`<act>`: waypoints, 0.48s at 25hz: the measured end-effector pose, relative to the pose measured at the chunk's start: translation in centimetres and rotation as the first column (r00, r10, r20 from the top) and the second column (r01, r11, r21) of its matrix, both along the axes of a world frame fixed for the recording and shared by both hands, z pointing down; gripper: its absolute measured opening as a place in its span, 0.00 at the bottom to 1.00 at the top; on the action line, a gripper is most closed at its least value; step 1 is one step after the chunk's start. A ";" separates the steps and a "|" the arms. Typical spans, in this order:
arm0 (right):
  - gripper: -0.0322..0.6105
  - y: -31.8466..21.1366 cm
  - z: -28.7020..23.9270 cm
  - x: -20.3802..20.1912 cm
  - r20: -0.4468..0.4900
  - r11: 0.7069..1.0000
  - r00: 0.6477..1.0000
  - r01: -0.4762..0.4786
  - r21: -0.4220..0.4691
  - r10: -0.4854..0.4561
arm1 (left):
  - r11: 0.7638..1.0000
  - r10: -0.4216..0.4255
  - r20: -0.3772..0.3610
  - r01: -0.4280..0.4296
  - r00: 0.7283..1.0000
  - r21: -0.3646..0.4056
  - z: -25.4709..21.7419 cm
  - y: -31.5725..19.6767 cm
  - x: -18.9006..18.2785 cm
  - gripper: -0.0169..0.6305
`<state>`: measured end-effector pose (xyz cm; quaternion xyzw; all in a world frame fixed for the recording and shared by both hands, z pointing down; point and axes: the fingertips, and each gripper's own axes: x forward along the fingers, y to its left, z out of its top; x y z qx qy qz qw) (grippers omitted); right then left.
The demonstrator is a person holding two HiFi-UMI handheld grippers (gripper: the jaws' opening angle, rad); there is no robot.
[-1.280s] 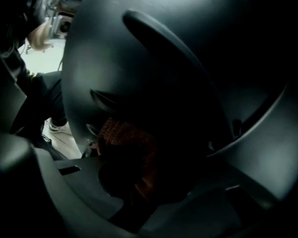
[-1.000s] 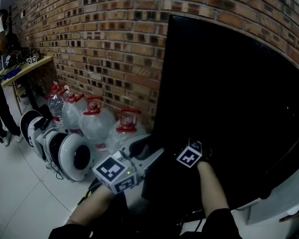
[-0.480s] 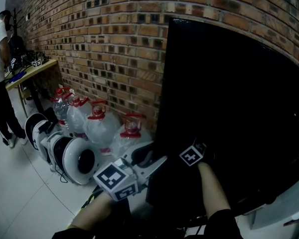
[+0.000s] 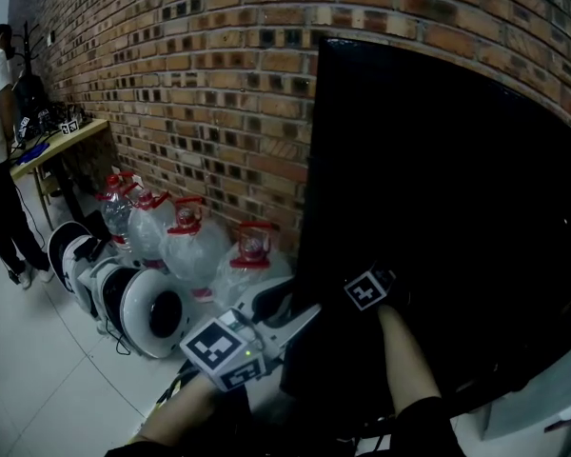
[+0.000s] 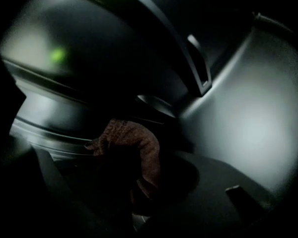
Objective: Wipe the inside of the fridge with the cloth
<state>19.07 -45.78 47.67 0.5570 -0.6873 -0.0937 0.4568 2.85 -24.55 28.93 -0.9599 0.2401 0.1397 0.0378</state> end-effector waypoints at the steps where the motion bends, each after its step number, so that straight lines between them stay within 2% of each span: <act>1: 0.17 -0.2 0.0 0.1 -0.004 1.000 1.000 -0.014 0.001 0.014 | 1.000 -0.009 0.000 0.009 1.000 0.007 0.0 -0.1 0.0 0.36; 8: 0.17 -0.9 -0.7 1.7 0.017 0.997 0.997 -0.078 0.021 0.077 | 1.000 -0.023 0.024 0.023 0.999 0.009 0.0 0.1 0.2 0.37; 12: 0.16 -0.2 -1.5 2.5 0.087 0.993 0.991 -0.108 0.057 0.103 | 1.000 -0.025 0.013 0.025 1.000 0.018 0.0 0.0 0.2 0.37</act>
